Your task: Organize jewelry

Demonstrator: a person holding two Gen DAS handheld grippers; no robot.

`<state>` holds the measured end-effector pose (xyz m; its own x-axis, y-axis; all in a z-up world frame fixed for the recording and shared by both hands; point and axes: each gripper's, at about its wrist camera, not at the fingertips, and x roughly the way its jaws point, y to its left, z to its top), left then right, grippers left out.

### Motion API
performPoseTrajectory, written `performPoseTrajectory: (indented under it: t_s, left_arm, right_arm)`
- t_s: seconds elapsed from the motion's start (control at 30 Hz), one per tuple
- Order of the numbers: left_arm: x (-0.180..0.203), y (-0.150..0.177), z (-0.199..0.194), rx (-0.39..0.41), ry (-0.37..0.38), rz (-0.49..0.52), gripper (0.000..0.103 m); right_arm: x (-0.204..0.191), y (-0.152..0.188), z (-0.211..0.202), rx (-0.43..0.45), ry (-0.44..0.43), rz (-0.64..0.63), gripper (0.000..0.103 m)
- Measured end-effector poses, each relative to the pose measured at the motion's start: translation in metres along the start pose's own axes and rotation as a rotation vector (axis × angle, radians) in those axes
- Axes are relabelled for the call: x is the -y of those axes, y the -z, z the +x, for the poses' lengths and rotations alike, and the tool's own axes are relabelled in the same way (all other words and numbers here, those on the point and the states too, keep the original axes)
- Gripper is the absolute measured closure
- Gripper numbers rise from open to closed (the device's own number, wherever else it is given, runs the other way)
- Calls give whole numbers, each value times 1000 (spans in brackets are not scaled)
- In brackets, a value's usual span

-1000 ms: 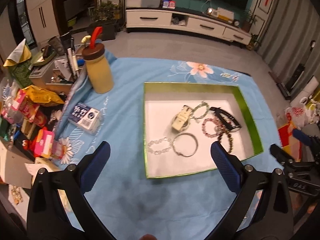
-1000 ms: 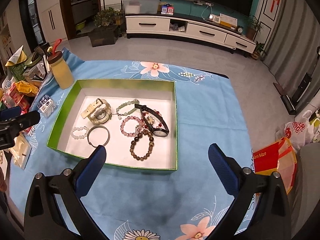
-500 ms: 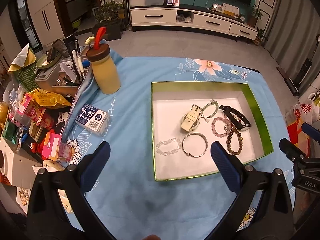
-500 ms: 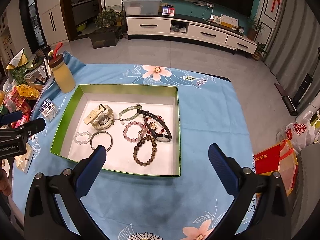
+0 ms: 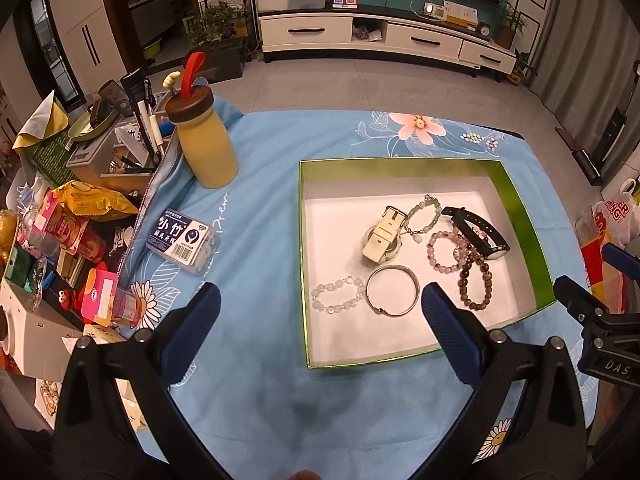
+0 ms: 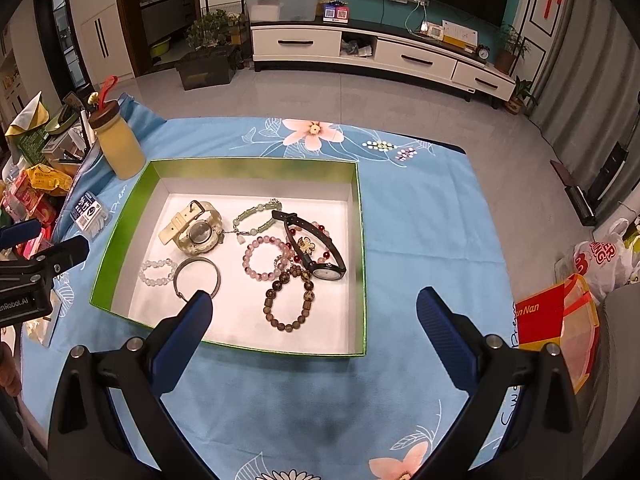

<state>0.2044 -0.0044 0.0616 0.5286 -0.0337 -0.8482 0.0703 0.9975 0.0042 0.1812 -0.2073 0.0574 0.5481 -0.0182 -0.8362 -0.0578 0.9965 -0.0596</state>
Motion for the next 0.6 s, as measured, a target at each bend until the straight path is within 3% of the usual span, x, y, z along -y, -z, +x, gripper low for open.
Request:
performPoseTrajectory:
  t_s: [0.6]
  left_arm:
    - [8,-1,3,-2,-4,26,2]
  right_arm:
    - [0,0,5,-8,-2,3,1]
